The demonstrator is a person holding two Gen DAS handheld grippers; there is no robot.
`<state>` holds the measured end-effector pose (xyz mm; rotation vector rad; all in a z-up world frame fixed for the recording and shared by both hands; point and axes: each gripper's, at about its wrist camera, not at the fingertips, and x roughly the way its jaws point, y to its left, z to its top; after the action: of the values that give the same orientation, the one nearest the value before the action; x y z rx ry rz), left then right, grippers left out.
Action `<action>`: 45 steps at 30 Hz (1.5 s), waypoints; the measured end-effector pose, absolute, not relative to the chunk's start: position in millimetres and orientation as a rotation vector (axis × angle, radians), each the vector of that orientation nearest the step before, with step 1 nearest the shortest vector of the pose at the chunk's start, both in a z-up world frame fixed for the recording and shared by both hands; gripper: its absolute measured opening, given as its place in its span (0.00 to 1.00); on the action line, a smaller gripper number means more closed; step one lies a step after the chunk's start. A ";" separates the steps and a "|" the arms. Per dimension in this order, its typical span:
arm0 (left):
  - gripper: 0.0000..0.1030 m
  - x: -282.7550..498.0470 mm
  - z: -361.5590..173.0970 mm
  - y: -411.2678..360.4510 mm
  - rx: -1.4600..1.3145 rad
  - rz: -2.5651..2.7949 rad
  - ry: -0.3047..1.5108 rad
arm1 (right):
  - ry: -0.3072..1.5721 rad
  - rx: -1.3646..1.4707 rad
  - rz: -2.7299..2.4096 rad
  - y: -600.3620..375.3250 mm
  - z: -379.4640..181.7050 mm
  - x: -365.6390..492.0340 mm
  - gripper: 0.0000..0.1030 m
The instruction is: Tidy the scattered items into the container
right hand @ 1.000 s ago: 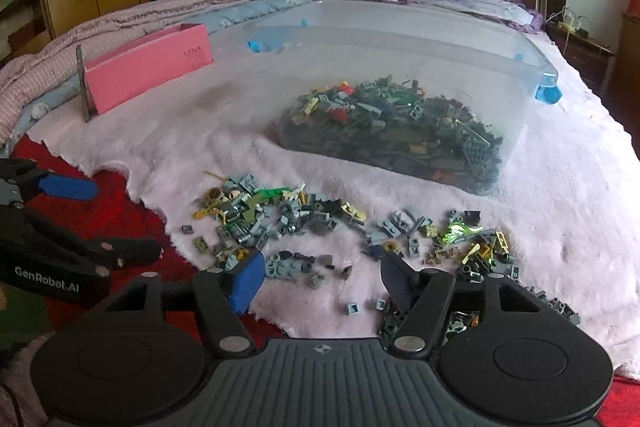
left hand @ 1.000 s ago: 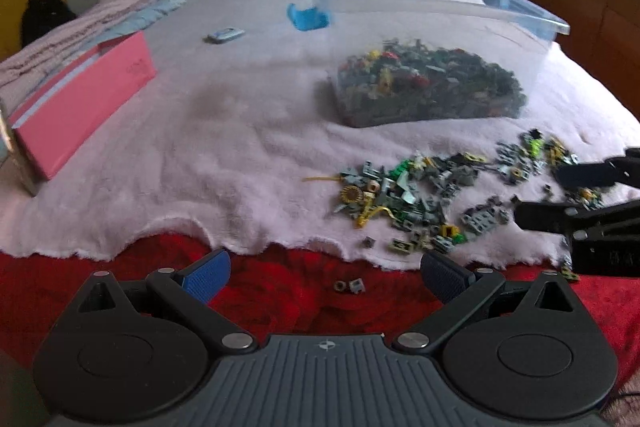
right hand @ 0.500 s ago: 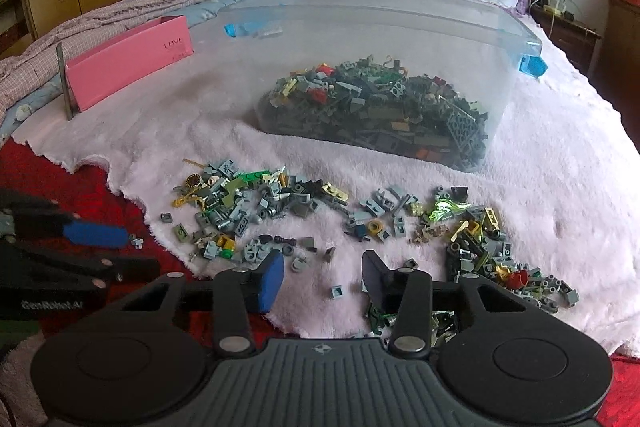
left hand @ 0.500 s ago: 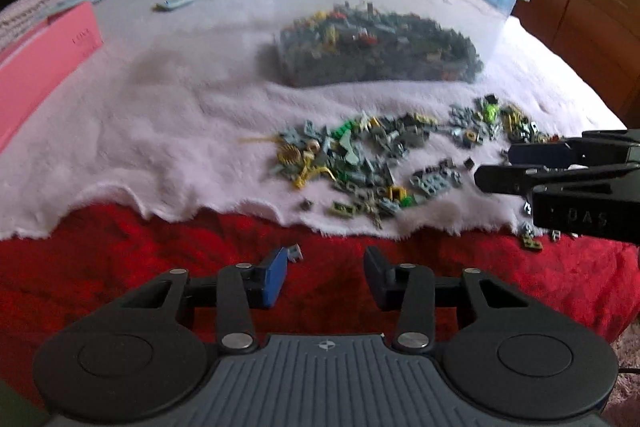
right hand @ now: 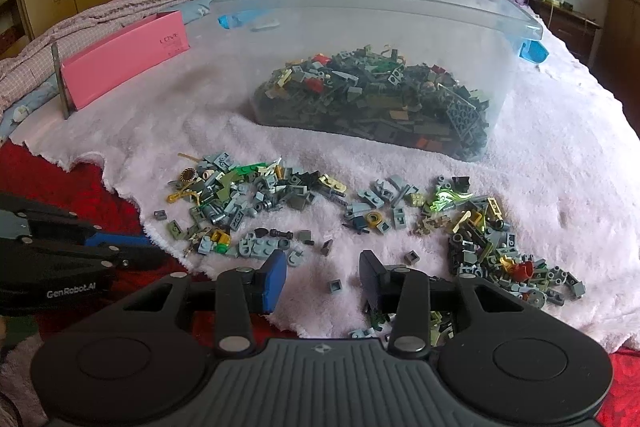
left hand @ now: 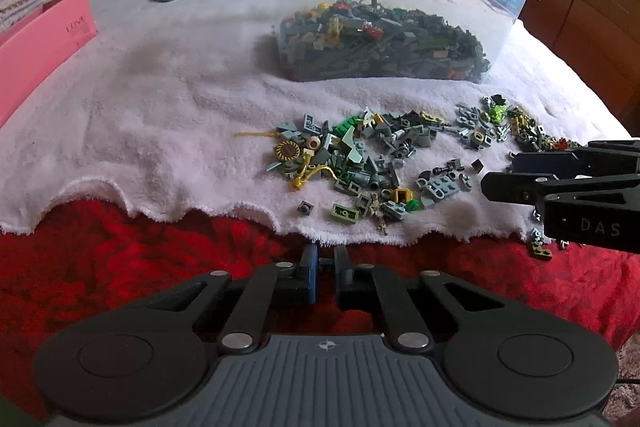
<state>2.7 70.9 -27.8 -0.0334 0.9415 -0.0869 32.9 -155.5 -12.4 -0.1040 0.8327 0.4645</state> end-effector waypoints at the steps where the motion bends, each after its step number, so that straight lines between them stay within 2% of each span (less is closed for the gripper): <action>1: 0.10 2.7 -27.6 70.1 -0.027 -0.087 0.942 | 0.832 -0.110 0.469 -154.8 -12.6 32.7 0.42; 15: 0.11 2.2 -30.1 66.2 0.014 -0.089 0.943 | 0.793 -0.153 0.479 -150.1 -16.8 40.4 0.42; 17: 0.11 1.9 -30.0 65.8 0.017 -0.089 0.942 | 0.799 -0.150 0.479 -149.6 -19.5 43.7 0.27; 19: 0.11 0.9 -29.4 65.5 0.020 -0.090 0.941 | 0.811 -0.142 0.474 -149.3 -22.4 46.9 0.21; 33: 0.12 -1.0 -31.0 58.7 0.062 -0.107 0.946 | 0.850 -0.139 0.478 -141.0 -37.8 57.2 0.23; 36: 0.09 -1.9 -29.3 60.0 0.052 -0.110 0.935 | 0.842 -0.152 0.478 -139.8 -38.3 56.0 0.18; 38: 0.09 -2.5 -27.3 60.7 0.045 -0.111 0.928 | 0.836 -0.159 0.477 -139.3 -38.1 55.1 0.10; 45: 0.09 -5.6 -12.0 61.4 0.033 -0.116 0.885 | 0.813 -0.167 0.492 -141.8 -25.9 48.1 0.10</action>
<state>-5.6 61.4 -12.0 0.0330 0.8852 -0.1160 48.1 -141.8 -25.9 -0.1672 0.8125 0.4918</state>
